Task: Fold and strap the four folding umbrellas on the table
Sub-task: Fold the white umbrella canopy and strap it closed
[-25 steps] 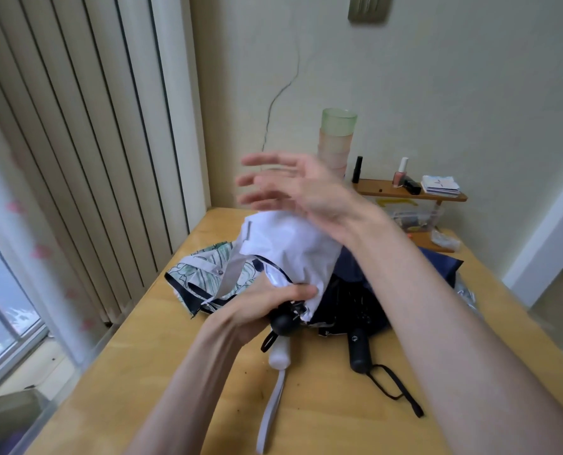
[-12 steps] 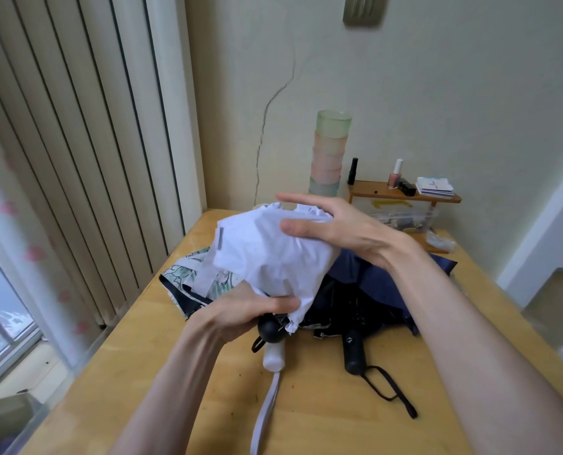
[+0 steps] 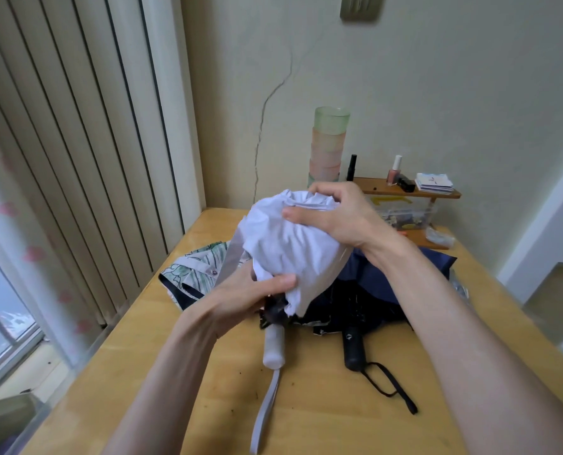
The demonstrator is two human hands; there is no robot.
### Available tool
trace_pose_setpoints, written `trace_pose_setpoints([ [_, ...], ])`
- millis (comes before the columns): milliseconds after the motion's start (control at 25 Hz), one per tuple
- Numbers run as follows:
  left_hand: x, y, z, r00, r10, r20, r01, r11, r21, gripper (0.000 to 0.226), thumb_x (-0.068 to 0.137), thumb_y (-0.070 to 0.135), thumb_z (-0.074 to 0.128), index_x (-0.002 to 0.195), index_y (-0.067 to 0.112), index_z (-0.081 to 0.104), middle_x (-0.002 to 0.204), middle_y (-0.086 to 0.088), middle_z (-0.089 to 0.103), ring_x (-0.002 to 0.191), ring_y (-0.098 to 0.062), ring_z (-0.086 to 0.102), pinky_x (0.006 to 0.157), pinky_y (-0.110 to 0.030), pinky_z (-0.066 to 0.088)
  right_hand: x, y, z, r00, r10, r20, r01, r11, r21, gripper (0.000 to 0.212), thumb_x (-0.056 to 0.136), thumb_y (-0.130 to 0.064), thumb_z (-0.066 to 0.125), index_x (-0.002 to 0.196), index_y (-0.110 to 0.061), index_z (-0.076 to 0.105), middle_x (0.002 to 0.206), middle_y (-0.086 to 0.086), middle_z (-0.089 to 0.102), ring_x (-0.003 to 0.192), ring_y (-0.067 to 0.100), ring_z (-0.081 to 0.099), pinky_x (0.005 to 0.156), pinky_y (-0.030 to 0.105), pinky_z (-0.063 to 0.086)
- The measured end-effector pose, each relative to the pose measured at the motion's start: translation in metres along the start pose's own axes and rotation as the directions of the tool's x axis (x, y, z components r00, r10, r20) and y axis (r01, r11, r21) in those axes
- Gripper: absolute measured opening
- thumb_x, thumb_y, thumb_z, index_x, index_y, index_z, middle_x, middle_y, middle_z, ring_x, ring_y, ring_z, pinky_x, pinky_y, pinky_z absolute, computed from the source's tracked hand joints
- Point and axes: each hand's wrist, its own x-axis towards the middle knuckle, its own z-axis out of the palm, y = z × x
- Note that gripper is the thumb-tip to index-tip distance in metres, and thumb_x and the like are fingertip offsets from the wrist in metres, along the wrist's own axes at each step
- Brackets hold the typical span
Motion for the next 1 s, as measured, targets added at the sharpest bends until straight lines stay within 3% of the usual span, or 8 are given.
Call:
trace_pose_setpoints([
  [120,0.008,0.005,-0.013,0.971,0.016,-0.24,-0.005,0.999,0.048,0.073,0.065,0.061,0.09,0.126,0.03,0.064,0.119,0.004,0.076,0.108,-0.016,0.073,0.108,-0.044,0.053,0.012,0.002,-0.011,0.957,-0.12,-0.266,0.023,0.94,-0.342,0.042,0.079,-0.039,0.089,0.067,-0.016,0.056,0.06,-0.008,0.053,0.061,0.014,0.049,0.059,0.033,0.033],
  [200,0.009,0.014,-0.009,0.836,0.18,-0.518,-0.076,0.973,0.216,0.108,0.052,0.073,0.089,0.143,0.033,0.049,0.14,0.01,0.061,0.122,-0.006,0.064,0.105,-0.032,0.052,0.013,0.001,-0.01,0.916,-0.163,-0.365,-0.071,0.832,-0.55,0.04,0.08,-0.045,0.081,0.071,-0.016,0.054,0.062,-0.003,0.055,0.068,0.025,0.056,0.058,0.035,0.037],
  [280,0.012,0.017,0.012,0.763,0.454,-0.46,-0.207,0.846,0.491,0.113,0.055,0.074,0.085,0.15,0.034,0.038,0.151,0.015,0.041,0.135,0.0,0.048,0.102,-0.019,0.047,0.013,-0.003,-0.001,0.902,-0.184,-0.391,-0.125,0.754,-0.644,0.041,0.082,-0.049,0.074,0.077,-0.013,0.056,0.069,0.002,0.059,0.076,0.036,0.058,0.06,0.037,0.041],
  [400,0.022,0.007,0.052,0.858,0.435,-0.273,-0.168,0.74,0.651,0.141,0.052,0.074,0.088,0.165,0.027,0.017,0.166,0.012,0.02,0.147,0.0,0.029,0.106,-0.021,0.038,0.012,-0.012,0.013,0.907,-0.11,-0.407,-0.154,0.812,-0.563,0.047,0.084,-0.051,0.073,0.068,-0.013,0.049,0.066,0.003,0.051,0.078,0.037,0.055,0.06,0.036,0.036],
  [600,0.03,-0.012,0.064,0.812,0.362,-0.458,-0.166,0.895,0.413,0.121,0.062,0.03,0.101,0.154,0.045,0.023,0.14,0.029,0.052,0.118,0.025,0.048,0.086,-0.002,0.042,0.007,-0.021,0.026,0.919,-0.009,-0.394,-0.205,0.843,-0.497,0.048,0.085,-0.05,0.073,0.069,-0.014,0.046,0.067,0.003,0.048,0.085,0.037,0.055,0.063,0.038,0.037],
  [720,0.029,-0.015,0.065,0.852,0.31,-0.422,-0.191,0.934,0.301,0.107,0.069,0.015,0.097,0.153,0.033,0.035,0.128,0.031,0.059,0.115,0.013,0.058,0.088,-0.016,0.054,0.006,-0.026,0.028,0.923,-0.013,-0.383,-0.192,0.85,-0.491,0.043,0.082,-0.049,0.074,0.068,-0.018,0.048,0.066,0.005,0.042,0.08,0.035,0.051,0.059,0.037,0.034],
  [880,0.029,-0.02,0.065,0.866,0.274,-0.419,-0.253,0.962,0.107,0.08,0.07,0.008,0.093,0.138,0.025,0.055,0.116,0.007,0.072,0.103,-0.018,0.073,0.083,-0.048,0.064,0.006,-0.026,0.028,0.928,0.0,-0.373,-0.17,0.889,-0.425,0.059,0.084,-0.051,0.074,0.062,-0.018,0.031,0.063,0.002,0.026,0.07,0.029,0.037,0.058,0.038,0.03],
  [1000,0.027,-0.018,0.063,0.935,0.169,-0.313,-0.192,0.981,-0.043,0.084,0.075,0.003,0.092,0.142,0.031,0.05,0.111,-0.004,0.075,0.091,-0.031,0.077,0.071,-0.045,0.065,0.007,-0.025,0.027,0.938,0.022,-0.347,-0.17,0.9,-0.402,0.062,0.086,-0.051,0.072,0.059,-0.019,0.027,0.063,0.001,0.024,0.067,0.025,0.033,0.058,0.037,0.03],
])
